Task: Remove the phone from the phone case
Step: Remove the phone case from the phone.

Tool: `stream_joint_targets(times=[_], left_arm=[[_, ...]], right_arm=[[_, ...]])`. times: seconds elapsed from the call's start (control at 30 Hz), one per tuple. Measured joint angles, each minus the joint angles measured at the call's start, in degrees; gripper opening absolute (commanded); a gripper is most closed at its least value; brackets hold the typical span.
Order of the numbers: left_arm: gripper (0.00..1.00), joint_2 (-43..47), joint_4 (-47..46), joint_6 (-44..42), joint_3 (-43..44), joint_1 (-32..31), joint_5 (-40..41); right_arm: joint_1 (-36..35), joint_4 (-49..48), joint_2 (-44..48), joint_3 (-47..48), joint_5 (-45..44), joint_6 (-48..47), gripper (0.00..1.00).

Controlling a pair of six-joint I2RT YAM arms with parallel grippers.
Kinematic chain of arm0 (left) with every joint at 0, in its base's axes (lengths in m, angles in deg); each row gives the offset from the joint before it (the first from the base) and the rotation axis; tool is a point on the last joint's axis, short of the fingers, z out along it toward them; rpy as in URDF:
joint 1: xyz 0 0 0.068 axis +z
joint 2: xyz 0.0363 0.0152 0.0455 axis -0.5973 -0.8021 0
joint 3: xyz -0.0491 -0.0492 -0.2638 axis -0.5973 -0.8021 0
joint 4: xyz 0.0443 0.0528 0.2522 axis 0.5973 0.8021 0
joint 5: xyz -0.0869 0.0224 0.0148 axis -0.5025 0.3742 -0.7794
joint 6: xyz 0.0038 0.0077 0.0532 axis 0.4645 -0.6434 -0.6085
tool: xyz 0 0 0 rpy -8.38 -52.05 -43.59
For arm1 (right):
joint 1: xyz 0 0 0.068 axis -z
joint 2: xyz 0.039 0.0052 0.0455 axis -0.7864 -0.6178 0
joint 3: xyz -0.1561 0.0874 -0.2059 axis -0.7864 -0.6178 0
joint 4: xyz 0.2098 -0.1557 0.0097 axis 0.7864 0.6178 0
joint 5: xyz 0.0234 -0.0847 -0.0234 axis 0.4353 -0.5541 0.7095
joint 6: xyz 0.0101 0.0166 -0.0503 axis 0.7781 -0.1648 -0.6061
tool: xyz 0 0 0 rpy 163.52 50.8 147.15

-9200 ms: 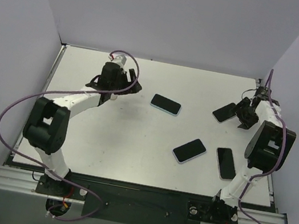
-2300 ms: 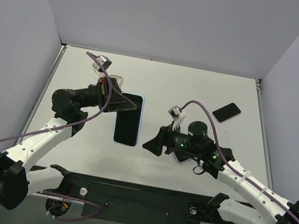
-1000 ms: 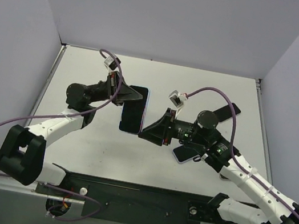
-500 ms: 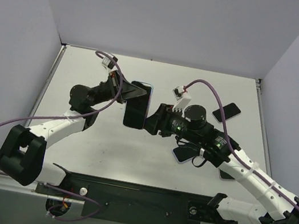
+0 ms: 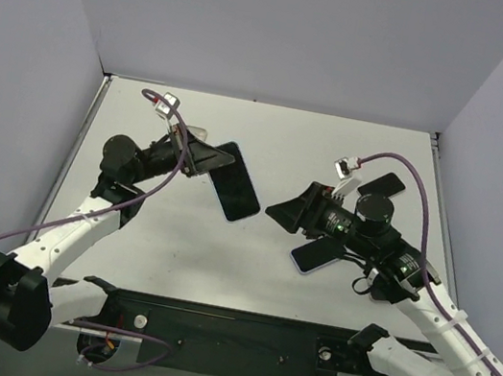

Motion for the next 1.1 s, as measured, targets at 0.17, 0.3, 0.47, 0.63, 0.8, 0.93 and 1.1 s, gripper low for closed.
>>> stream_joint_targets(times=[0.17,0.3,0.47,0.63,0.8,0.93,1.1], left_arm=[[0.0,0.1,3.8,-3.2,-0.1,1.8,2.5],[0.0,-1.3,1.2,-1.9,-0.5,2.4,2.0],[0.0,-4.1,-5.2,2.5,-2.0,2.4,0.9],[0.0,-4.7,-8.7,5.6,-2.5,2.4,0.6],[0.0,-4.7,-12.0,8.0,-2.5,2.4,0.5],[0.0,-5.1,-14.5,9.6,-2.5,2.5,0.5],[0.0,-5.4,-16.0,11.0,-2.5,2.9,0.6]], right_arm=[[0.8,0.7,4.3,0.0,-0.5,0.2,0.6],[1.2,-0.2,5.6,0.0,1.3,1.7,0.5],[1.4,-9.7,1.1,0.0,7.6,7.2,0.44],[1.2,-14.5,-4.2,-0.1,10.1,11.2,0.43],[1.2,-15.3,-4.4,-0.3,10.2,11.8,0.43],[1.2,-16.6,-4.4,-0.6,10.3,12.5,0.43],[1.1,-18.2,-4.9,-0.7,10.8,13.4,0.42]])
